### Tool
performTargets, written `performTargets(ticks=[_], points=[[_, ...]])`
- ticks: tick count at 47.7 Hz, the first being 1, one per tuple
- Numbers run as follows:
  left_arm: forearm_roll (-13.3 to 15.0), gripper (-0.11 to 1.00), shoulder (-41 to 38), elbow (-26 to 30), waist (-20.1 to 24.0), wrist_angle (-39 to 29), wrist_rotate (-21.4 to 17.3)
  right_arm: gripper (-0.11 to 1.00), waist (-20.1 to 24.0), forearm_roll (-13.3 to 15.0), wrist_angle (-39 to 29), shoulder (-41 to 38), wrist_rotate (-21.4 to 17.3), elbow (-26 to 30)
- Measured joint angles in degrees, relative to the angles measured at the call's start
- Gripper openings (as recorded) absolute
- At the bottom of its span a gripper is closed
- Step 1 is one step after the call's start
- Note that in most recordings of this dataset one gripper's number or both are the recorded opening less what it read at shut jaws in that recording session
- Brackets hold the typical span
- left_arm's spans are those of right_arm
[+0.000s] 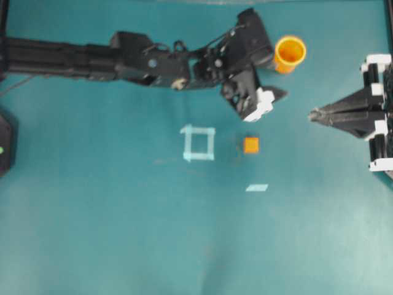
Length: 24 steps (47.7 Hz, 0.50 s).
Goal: Move the cup toward the block with left arm.
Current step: 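Reach the left gripper across the table toward the orange cup, then lower the open left gripper around the orange cup and close it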
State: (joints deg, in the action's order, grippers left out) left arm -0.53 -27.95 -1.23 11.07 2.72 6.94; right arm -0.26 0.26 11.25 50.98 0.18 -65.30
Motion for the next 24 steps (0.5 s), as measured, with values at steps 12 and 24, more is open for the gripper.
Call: performTargets(ticks=[12,24], points=[[-0.09,0.80,-4.92,4.48,1.58,-0.09,0.26,0.00,0.09,0.00,0.00,-0.35,0.00,0.00],[0.00,0.80,-6.15,4.48,3.16,-0.09,1.05,0.00,0.09,0.00,0.00,-0.35,0.09,0.00]])
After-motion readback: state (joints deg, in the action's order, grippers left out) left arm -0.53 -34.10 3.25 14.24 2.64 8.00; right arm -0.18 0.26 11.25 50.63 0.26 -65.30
